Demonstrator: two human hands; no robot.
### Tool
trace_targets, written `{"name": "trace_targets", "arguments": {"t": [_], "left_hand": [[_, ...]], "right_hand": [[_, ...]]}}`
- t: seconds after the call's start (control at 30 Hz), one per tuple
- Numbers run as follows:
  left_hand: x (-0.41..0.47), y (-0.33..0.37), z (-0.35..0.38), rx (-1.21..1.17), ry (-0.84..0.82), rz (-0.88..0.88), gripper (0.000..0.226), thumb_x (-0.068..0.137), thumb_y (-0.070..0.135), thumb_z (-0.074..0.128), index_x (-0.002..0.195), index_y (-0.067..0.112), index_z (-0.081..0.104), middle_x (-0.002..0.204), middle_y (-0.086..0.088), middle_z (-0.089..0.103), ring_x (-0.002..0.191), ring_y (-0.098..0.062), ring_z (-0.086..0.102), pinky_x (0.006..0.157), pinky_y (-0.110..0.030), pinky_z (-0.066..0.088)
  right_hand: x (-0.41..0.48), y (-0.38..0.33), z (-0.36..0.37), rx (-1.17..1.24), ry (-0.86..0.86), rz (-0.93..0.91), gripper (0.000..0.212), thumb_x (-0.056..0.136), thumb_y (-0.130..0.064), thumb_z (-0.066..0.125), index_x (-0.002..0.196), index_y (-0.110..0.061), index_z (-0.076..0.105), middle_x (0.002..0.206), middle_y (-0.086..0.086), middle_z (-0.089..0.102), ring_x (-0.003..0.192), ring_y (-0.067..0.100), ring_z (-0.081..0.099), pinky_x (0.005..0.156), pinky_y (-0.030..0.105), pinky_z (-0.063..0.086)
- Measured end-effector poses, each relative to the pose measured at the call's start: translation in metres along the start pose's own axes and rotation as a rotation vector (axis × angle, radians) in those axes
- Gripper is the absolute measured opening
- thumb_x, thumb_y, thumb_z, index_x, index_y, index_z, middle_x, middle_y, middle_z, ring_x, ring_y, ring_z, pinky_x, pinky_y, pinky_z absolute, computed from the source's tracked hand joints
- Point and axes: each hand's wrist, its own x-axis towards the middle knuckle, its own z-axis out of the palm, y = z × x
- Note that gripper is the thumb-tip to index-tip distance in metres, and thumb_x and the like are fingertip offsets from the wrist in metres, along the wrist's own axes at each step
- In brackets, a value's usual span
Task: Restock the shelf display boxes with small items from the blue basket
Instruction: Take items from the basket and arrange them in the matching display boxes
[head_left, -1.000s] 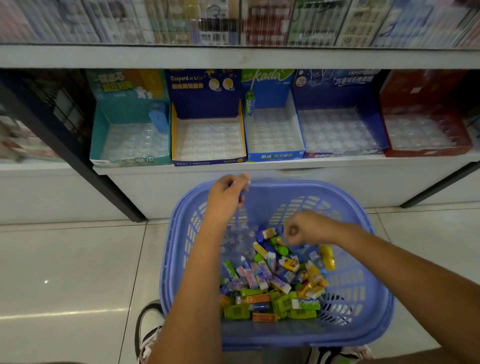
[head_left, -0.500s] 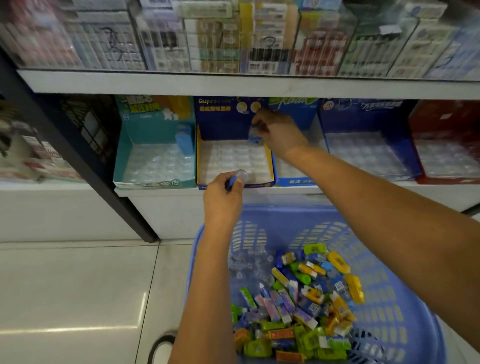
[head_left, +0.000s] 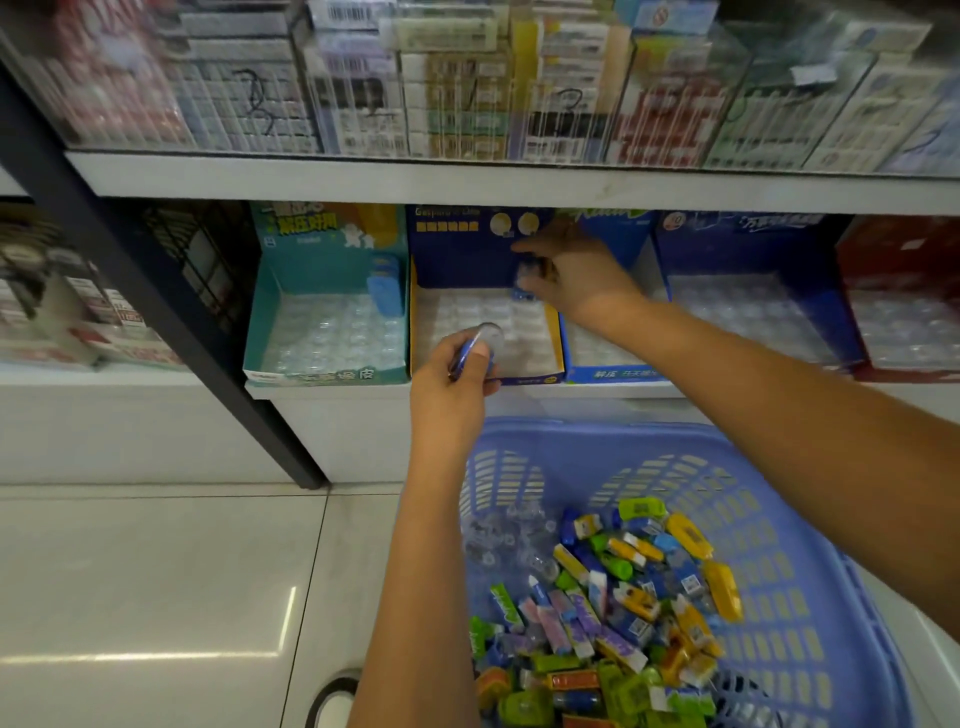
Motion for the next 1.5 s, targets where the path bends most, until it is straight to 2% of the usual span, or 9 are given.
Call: {"name": "trace_targets", "arguments": {"t": [0.13,0.23,0.4,0.57,0.83,1.07,1.23,1.33,1.5], "left_hand": [[-0.001,0.009,0.006,-0.089,0.048,0.100,0.020,0.094,0.016,0.057,0.112,0.009,0.059,0.100,-0.004,0.065,0.079,-0.005,0.068,0.074,-0.019,0.056],[-0.001,0.014,0.013,-0.139,0.050,0.130,0.019,0.091,0.015,0.061,0.109,0.012,0.055,0.104,-0.007,0.065,0.083,-0.007,0.069,0.076,-0.022,0.056],[-0.003,0.003,0.017,0.387,0.017,0.264,0.041,0.095,0.017,0.054,0.135,0.014,0.047,0.121,0.002,0.059,0.105,-0.010,0.057,0.080,-0.010,0.041],[-0.008,-0.023,0.013,0.925,-0.248,0.390,0.035,0.095,0.016,0.051,0.130,0.015,0.055,0.139,-0.004,0.052,0.135,-0.023,0.037,0.116,-0.030,0.017],[-0.002,-0.028,0.002,0.840,-0.257,0.413,0.036,0.094,0.014,0.053,0.130,0.017,0.057,0.136,-0.004,0.055,0.137,-0.019,0.034,0.111,-0.026,0.025],[-0.002,-0.026,0.002,0.824,-0.285,0.399,0.035,0.095,0.014,0.052,0.130,0.015,0.057,0.136,-0.004,0.055,0.136,-0.019,0.035,0.112,-0.028,0.028],[-0.028,-0.036,-0.001,0.532,0.030,0.543,0.020,0.095,0.019,0.051,0.105,0.011,0.066,0.099,0.004,0.066,0.089,-0.005,0.059,0.078,-0.012,0.044],[-0.041,-0.072,0.001,0.579,-0.033,0.359,0.020,0.097,0.024,0.049,0.084,0.013,0.061,0.068,0.003,0.057,0.057,-0.011,0.050,0.052,-0.022,0.039],[-0.039,-0.149,-0.006,0.964,-0.298,-0.211,0.025,0.095,0.012,0.046,0.071,0.015,0.053,0.066,-0.007,0.051,0.058,-0.019,0.044,0.060,-0.031,0.035]], "right_hand": [[-0.052,-0.021,-0.003,0.688,-0.170,-0.009,0.019,0.086,-0.024,0.067,0.105,-0.023,0.065,0.092,-0.001,0.068,0.075,0.007,0.066,0.075,0.022,0.056],[-0.060,-0.020,-0.009,0.829,-0.106,0.004,0.020,0.081,-0.013,0.071,0.100,-0.018,0.065,0.088,-0.003,0.067,0.077,0.005,0.065,0.073,0.015,0.055],[-0.028,-0.010,-0.010,0.614,0.104,0.058,0.019,0.081,-0.008,0.071,0.098,-0.013,0.065,0.087,-0.005,0.064,0.075,0.003,0.059,0.069,0.011,0.047],[0.010,0.000,0.007,0.213,0.200,-0.010,0.024,0.088,-0.010,0.060,0.112,-0.005,0.062,0.107,0.008,0.066,0.097,0.020,0.061,0.077,0.011,0.036],[0.034,-0.003,0.022,-0.048,0.056,-0.121,0.024,0.091,-0.010,0.056,0.112,0.000,0.061,0.114,0.016,0.064,0.112,0.028,0.052,0.092,0.033,0.041],[0.040,-0.013,0.016,-0.174,-0.017,-0.029,0.029,0.095,-0.010,0.047,0.121,-0.002,0.058,0.133,0.015,0.050,0.123,0.028,0.044,0.099,0.029,0.034],[-0.027,-0.016,0.022,0.023,0.055,-0.098,0.032,0.091,-0.022,0.058,0.121,-0.011,0.055,0.115,0.012,0.056,0.099,0.024,0.054,0.079,0.028,0.040],[-0.098,-0.002,0.052,0.148,0.014,-0.087,0.010,0.088,-0.027,0.061,0.086,-0.018,0.060,0.080,0.000,0.059,0.070,0.013,0.051,0.064,0.027,0.043],[-0.164,0.037,0.143,0.035,-0.527,0.209,0.017,0.090,-0.018,0.056,0.095,-0.008,0.069,0.100,0.012,0.067,0.090,0.027,0.063,0.081,0.038,0.051]]}}
